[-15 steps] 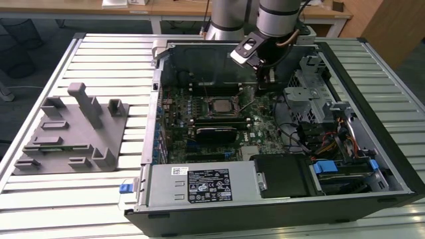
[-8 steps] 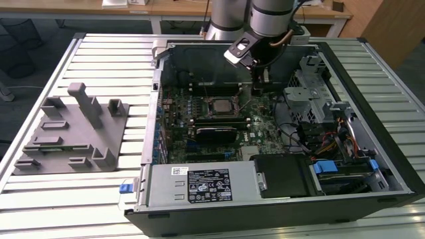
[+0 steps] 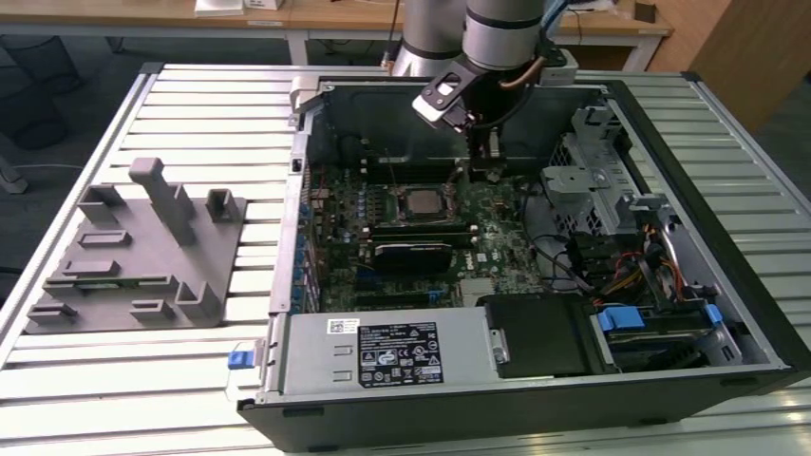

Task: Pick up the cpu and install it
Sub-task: 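Close the cpu cover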

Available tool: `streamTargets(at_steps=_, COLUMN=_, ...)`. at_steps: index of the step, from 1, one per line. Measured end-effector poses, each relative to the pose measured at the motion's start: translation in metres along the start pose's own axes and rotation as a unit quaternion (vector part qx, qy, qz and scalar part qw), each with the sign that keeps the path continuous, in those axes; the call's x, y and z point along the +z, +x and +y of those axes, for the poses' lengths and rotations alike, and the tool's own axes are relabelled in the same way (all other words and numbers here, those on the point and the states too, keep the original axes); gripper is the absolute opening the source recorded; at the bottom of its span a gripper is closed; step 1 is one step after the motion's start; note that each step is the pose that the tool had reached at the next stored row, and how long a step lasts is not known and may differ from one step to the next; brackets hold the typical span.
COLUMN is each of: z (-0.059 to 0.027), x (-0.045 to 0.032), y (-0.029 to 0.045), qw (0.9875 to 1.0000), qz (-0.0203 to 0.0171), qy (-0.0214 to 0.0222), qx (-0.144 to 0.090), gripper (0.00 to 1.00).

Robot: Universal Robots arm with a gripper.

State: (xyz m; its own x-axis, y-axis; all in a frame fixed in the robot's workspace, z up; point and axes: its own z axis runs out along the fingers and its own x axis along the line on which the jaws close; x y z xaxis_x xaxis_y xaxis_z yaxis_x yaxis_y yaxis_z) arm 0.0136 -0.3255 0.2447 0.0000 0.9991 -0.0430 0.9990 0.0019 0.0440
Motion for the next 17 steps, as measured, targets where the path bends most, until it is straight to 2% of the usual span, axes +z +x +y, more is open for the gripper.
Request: streamTargets(at_steps=17, z=-0.0386, x=-0.0017, y=0.0, qw=1.0, qz=-0.0001, qy=0.0001, qx=0.003, gripper=0.11)
